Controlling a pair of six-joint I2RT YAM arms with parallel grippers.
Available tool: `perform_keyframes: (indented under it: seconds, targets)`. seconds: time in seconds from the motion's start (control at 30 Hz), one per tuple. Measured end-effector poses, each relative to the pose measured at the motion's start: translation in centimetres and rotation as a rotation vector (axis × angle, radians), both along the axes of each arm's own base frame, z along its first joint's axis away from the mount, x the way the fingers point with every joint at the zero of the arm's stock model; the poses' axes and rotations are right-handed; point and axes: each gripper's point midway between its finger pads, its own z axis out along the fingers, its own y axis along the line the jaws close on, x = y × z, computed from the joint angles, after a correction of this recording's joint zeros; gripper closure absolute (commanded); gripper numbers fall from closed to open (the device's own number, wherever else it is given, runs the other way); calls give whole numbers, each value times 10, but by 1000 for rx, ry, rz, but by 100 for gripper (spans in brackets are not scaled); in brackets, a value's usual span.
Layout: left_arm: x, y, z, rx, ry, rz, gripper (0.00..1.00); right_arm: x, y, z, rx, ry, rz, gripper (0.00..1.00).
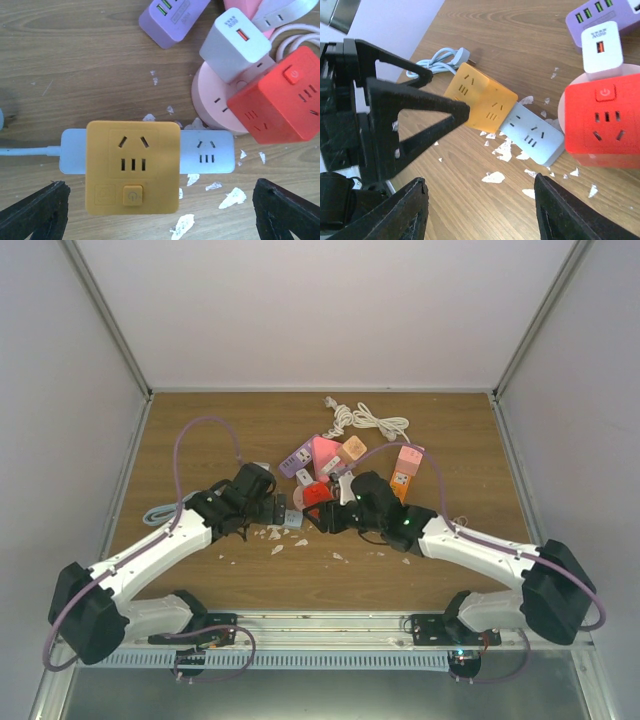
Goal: Insert the plug
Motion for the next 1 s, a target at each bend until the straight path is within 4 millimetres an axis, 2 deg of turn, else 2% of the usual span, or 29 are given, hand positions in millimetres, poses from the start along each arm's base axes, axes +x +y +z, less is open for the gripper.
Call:
perform_keyframes:
  seconds: [0.2, 0.43, 0.53, 0.73, 0.87, 1.0]
  targets:
    - [7, 6, -11, 46, 70, 6, 3, -2, -13, -3, -14, -25, -31, 40]
    - [-1, 9, -45, 106, 206, 8, 19, -3, -21, -12, -44, -44, -38, 40]
    - [0, 14, -55, 138, 251, 21, 23, -4, -23, -19, -60, -42, -37, 40]
    - [24, 20, -49, 160, 260, 46, 43, 1, -29, -22, -80, -58, -67, 40]
    - [30, 21, -49, 178, 274, 33, 55, 4, -31, -24, -88, -67, -82, 40]
    - [31, 21, -49, 189, 283, 23, 59, 5, -31, -25, -86, -70, -85, 40]
